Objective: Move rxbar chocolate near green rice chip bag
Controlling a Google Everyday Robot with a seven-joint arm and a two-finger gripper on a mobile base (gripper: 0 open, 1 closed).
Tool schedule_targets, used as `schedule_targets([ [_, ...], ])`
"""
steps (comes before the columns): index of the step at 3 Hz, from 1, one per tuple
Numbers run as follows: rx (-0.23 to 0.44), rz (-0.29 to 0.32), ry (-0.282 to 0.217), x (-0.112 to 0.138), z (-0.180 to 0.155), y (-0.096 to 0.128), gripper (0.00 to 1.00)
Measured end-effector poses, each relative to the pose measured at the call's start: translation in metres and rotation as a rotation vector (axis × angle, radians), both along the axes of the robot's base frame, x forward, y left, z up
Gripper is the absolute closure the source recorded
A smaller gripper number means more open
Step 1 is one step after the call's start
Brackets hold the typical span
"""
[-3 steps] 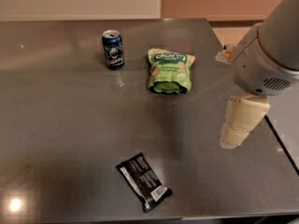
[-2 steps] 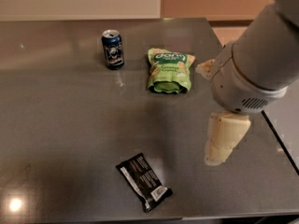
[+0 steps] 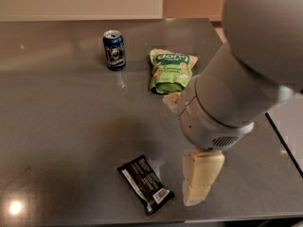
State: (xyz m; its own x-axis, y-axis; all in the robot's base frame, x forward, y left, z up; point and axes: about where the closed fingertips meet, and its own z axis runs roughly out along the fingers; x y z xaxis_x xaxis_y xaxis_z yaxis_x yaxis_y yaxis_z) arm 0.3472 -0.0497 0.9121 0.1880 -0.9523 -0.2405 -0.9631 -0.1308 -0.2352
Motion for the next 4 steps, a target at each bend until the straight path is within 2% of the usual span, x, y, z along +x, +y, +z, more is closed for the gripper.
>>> schedule_targets([
  [1, 0.034, 0.062, 0.021, -0.01, -0.014, 0.017, 0.0],
  [2, 0.073, 0.091, 0.043, -0.005, -0.03, 0.028, 0.0],
  [4, 0.077, 0.133, 0.116, 0.007, -0.07, 0.037, 0.0],
])
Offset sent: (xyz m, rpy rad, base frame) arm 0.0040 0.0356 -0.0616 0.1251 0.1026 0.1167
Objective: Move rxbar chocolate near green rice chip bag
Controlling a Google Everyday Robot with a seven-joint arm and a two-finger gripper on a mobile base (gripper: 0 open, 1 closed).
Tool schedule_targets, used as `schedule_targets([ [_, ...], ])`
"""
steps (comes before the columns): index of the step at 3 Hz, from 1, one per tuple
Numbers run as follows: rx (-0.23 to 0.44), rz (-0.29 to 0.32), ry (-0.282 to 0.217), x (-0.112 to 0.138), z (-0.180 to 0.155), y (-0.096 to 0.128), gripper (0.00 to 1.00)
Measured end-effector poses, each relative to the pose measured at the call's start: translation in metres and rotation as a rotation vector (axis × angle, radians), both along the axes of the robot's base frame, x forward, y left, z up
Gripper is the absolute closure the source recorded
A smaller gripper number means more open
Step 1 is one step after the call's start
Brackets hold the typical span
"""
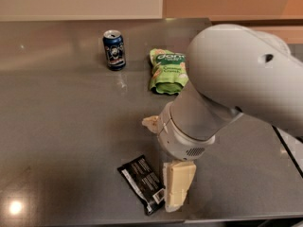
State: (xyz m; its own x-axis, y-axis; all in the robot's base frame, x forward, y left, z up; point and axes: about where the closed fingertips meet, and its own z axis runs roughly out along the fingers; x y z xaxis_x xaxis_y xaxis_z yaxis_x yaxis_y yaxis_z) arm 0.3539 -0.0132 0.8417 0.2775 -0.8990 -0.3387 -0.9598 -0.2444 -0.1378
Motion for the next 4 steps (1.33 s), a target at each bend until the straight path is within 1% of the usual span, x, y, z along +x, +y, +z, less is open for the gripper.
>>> schedule_targets([
  [1, -0.006, 0.023, 0.022, -0.005, -0.013, 0.003, 0.0],
  [2, -0.016, 0.052, 0.029, -0.011, -0.018, 0.007, 0.0],
  [3, -0.029, 0.092, 0.034, -0.017, -0.016, 0.014, 0.18],
  [4, -0.041, 0.097, 0.044, -0.017, -0.016, 0.014, 0.42],
])
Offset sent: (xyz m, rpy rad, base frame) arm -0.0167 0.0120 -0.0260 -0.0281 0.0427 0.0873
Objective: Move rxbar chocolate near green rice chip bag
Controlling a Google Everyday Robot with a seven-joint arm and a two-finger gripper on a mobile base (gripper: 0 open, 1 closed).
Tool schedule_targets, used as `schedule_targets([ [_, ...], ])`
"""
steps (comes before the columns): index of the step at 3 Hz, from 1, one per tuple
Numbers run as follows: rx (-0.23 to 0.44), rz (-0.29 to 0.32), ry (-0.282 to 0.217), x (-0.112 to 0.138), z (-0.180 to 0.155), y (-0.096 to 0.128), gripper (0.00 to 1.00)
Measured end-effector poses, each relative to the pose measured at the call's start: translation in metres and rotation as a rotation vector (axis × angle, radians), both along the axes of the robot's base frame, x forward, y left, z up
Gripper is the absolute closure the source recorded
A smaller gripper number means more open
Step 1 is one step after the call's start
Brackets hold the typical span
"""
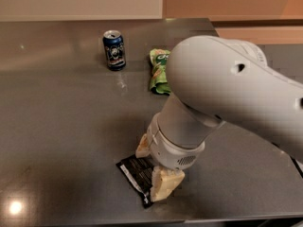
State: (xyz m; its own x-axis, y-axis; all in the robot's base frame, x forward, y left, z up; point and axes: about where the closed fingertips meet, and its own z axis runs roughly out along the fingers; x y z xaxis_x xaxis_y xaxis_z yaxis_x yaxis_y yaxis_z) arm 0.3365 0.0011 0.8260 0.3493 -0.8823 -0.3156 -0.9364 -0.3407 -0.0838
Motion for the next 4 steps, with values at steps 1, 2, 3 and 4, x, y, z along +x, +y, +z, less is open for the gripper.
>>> schedule_targets([
  [1, -0.006, -0.009, 0.001, 0.003, 0.002, 0.0, 0.65],
  [2, -0.005, -0.034, -0.003, 0.007, 0.007, -0.003, 0.88],
  [3, 0.025, -0.087, -0.006, 0.017, 0.018, -0.011, 1.0],
  [4, 0.082, -0.176, -0.024, 0.037, 0.04, -0.029, 1.0],
])
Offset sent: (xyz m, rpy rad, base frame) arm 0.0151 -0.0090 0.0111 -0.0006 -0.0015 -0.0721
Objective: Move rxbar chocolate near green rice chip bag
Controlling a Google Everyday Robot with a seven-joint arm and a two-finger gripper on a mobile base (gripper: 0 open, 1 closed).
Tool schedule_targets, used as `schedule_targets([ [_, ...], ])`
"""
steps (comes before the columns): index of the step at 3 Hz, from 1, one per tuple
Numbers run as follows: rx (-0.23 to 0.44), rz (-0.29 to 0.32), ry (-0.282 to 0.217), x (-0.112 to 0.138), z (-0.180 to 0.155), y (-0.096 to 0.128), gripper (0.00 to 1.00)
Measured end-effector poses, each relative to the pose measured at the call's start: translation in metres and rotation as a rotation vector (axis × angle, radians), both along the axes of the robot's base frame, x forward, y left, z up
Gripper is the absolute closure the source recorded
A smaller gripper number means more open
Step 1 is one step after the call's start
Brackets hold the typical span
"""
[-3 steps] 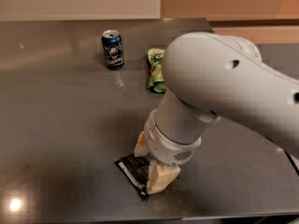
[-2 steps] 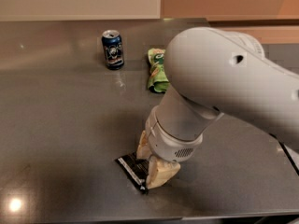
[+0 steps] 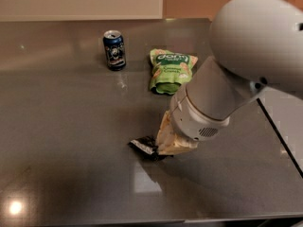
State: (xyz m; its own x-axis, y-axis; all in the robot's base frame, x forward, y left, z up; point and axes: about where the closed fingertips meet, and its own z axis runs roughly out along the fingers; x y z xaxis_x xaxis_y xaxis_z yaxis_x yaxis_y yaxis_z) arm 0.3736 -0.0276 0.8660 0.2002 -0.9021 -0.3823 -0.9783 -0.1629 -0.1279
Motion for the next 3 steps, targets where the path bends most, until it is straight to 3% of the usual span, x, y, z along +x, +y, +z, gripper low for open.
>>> schedule_targets([
  [2, 0.114, -0.22, -0.092, 0.066, 0.056, -0.055, 1.0],
  [3, 0.13, -0.296, -0.147, 0.104, 0.077, -0.079, 1.0],
])
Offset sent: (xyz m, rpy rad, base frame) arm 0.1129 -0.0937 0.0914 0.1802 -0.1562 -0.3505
